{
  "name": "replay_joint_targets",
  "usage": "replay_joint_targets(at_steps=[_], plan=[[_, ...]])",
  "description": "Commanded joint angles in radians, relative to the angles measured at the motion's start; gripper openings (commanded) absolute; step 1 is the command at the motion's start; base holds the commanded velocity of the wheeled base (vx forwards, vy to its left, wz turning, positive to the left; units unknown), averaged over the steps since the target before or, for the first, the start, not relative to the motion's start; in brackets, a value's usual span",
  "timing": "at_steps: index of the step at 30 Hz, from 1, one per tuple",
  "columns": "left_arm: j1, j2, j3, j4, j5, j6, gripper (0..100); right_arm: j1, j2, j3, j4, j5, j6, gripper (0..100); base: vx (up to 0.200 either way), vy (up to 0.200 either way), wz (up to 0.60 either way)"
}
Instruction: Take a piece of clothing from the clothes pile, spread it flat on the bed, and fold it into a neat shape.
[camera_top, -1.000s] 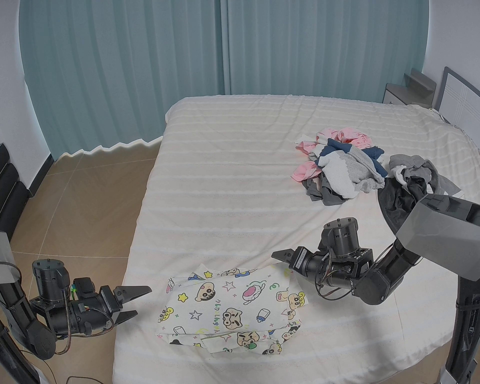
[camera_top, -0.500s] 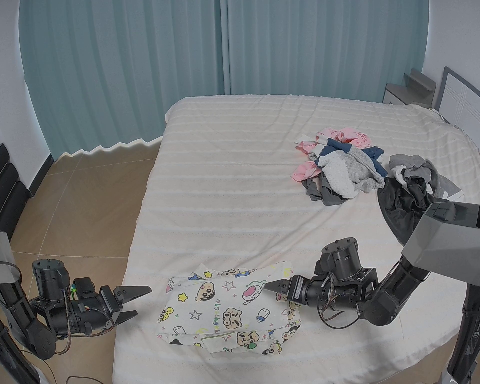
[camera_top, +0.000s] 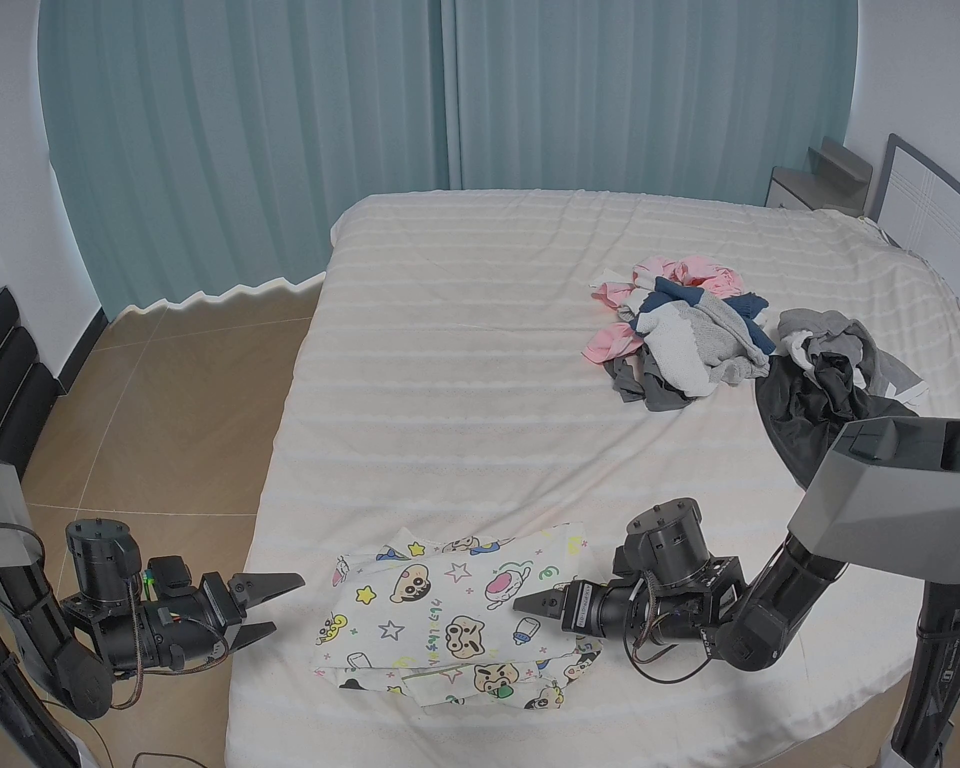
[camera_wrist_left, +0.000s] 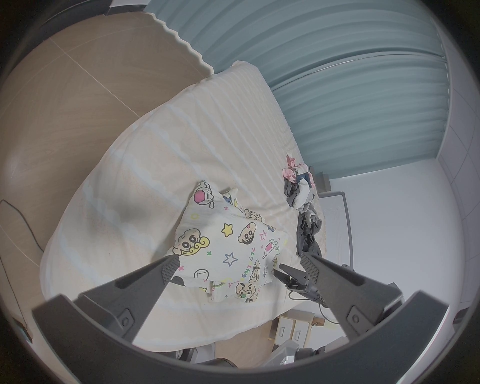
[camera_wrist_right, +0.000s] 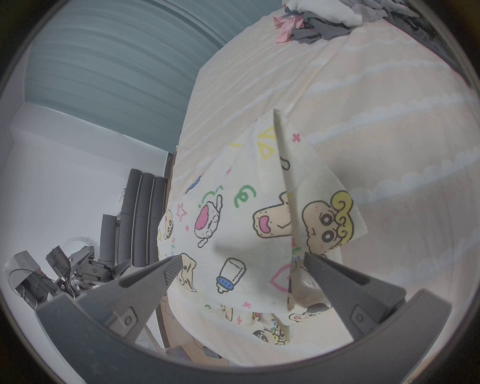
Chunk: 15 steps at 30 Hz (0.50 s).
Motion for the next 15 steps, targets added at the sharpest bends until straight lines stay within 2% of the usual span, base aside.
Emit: replay_joint_targets(at_steps=[1,5,6,15], plan=[[0.000,0.003,0.018,-0.001,0.000,0.000,100,0.016,0.055,-0.010,-0.031,0.001,-0.001,100,0.000,0.000,0.00],[0.000,0.003,0.018,-0.001,0.000,0.000,100,0.023,0.070,-0.002,-0.065,-0.004,-0.004,100,0.000,0.000,0.00],[0.000,0.003,0.018,-0.001,0.000,0.000,100,0.023,0.066,0.001,-0.066,-0.002,-0.008,0,0.000,0.000,0.00],[0.000,0.003,0.018,-0.001,0.000,0.002,100,0.020,0.061,0.021,-0.069,-0.004,-0.037,0,0.000,0.000,0.00]])
